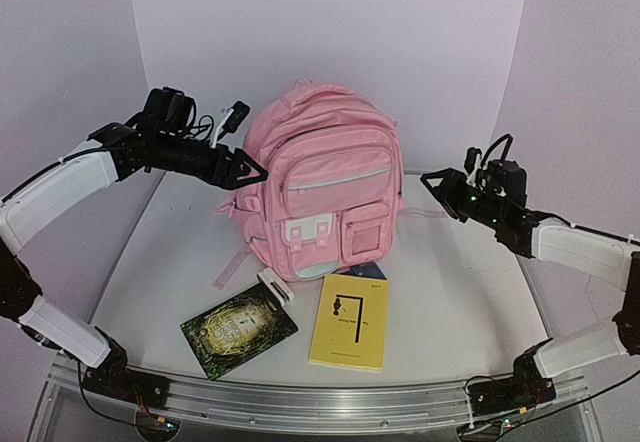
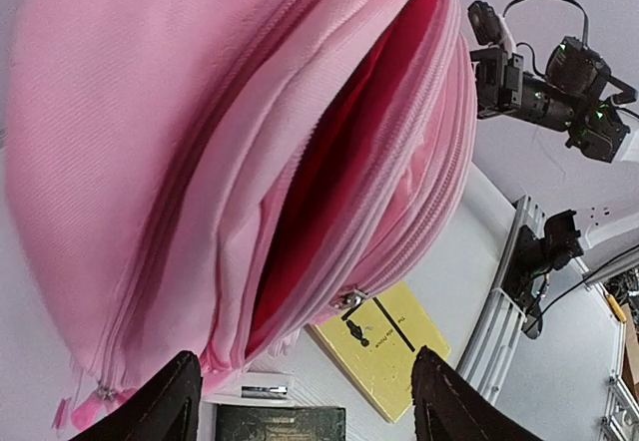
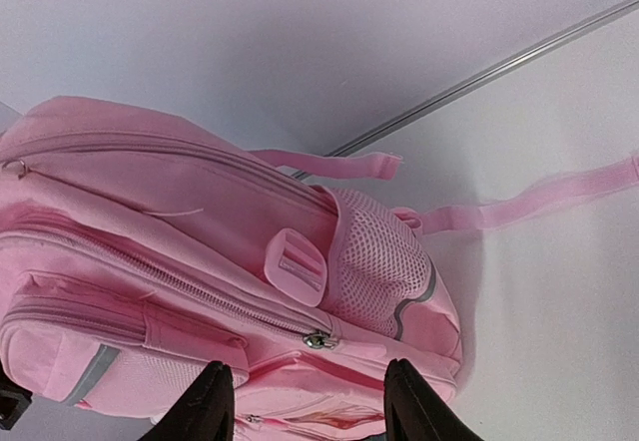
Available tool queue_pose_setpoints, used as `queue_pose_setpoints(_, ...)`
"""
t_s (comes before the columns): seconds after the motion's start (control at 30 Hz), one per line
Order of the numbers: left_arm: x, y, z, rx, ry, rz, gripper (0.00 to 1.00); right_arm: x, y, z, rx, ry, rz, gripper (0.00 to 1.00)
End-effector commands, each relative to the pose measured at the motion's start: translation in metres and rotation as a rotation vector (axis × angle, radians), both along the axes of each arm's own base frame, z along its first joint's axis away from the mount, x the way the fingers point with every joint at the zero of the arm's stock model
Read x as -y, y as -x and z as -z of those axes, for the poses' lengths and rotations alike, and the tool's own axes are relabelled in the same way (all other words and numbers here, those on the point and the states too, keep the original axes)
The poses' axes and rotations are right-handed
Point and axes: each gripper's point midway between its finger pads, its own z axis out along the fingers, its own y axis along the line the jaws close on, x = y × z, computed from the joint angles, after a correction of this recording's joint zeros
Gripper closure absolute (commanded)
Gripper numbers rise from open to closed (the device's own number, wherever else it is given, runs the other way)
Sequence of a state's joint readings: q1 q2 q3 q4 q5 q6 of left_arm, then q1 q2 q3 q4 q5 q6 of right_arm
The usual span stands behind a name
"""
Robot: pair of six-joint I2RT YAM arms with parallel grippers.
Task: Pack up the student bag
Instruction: Unzip the student bag at the center of the board, then pick up the book from the center of the board.
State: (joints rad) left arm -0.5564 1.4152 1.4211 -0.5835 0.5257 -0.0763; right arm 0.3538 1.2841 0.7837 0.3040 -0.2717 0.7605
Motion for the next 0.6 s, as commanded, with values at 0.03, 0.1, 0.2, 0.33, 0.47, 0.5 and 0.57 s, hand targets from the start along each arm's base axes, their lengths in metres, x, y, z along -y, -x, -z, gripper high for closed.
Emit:
queue_pose_setpoints(0.03,-0.037,0.008,-0.02,-0.048,0.113,-0.247,0.23,-0.011,0.021,0.02,-0.063,0.092,-0.122,0.46)
queue_pose_setpoints(0.1,-0.046,0.015,0.006,-0.135,0.155,-0.321,0.21,-0.016,0.03,0.039,-0.109,0.108,-0.151,0.44)
queue_pose_setpoints(0.2,-0.049,0.028,0.032,-0.237,0.263,-0.373,0.21,-0.024,0.044,0.069,-0.187,0.125,-0.195,0.43)
queue_pose_setpoints(0.33,-0.035,0.043,0.08,-0.368,0.314,-0.411,0.22,-0.039,0.068,0.11,-0.297,0.132,-0.258,0.43)
queue_pose_setpoints(0.47,-0.012,0.056,0.126,-0.501,0.371,-0.407,0.25,-0.053,0.092,0.138,-0.384,0.101,-0.324,0.42)
queue_pose_setpoints(0.5,-0.006,0.057,0.135,-0.52,0.385,-0.399,0.26,-0.057,0.097,0.141,-0.392,0.076,-0.345,0.42)
queue_pose_setpoints(0.57,0.005,0.063,0.154,-0.564,0.386,-0.389,0.27,-0.062,0.107,0.152,-0.428,0.038,-0.381,0.42)
